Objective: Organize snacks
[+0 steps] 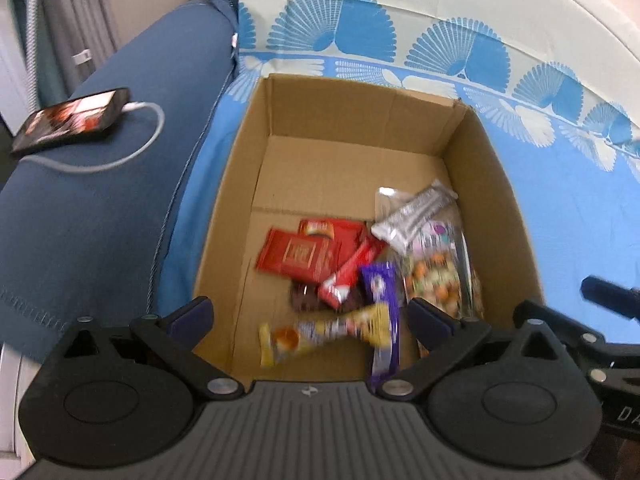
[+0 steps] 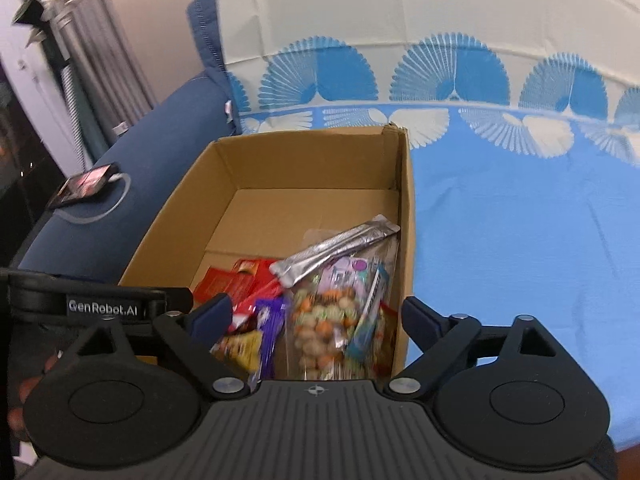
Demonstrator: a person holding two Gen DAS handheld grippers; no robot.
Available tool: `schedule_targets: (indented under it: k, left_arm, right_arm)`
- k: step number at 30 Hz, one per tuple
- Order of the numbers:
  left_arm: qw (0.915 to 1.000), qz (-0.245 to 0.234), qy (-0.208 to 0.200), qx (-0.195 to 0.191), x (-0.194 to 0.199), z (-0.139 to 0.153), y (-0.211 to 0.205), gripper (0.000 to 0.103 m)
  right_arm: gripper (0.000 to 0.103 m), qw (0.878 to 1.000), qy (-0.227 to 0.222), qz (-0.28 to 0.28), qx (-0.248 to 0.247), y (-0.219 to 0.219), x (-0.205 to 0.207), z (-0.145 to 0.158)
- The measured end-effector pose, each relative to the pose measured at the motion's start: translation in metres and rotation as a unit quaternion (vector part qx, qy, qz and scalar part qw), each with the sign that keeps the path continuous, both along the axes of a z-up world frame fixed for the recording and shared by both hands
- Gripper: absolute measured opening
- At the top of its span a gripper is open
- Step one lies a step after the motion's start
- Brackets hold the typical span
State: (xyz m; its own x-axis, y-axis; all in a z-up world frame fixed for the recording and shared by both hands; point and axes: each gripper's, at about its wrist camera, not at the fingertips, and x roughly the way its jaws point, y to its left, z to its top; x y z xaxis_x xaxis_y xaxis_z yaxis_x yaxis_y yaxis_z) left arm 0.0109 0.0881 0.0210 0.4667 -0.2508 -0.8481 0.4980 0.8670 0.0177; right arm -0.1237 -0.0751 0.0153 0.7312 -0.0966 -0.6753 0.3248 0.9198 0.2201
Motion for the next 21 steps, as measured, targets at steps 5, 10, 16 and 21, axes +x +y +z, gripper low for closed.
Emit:
schedule_targets:
  k: [5, 10, 16, 21]
  left_arm:
    - [0.9998, -0.006, -0.018, 0.005, -0.038, 0.011, 0.020, 0.103]
    - [0.9991, -0.011, -0.039, -0.014, -0.069, 0.025, 0.037, 0.103]
    - [0.9971, 0.012, -0.065, -0.036, -0.097, 0.036, 0.053, 0.103]
    - [0.9984, 0.019, -0.049, -0.020, -0.106, 0.032, 0.058, 0.103]
  right_arm:
    - [0.097, 0.999, -0.013, 0.002, -0.040, 0.025, -0.037, 0.010]
    - [0.098, 0.997, -0.024, 0.004, -0.076, 0.045, -0.063, 0.013]
    - [0.098, 0.996, -0.041, -0.009, -0.084, 0.057, -0.087, 0.016]
    - [0.099, 0.994, -0.055, -0.010, -0.099, 0.066, -0.104, 0.021]
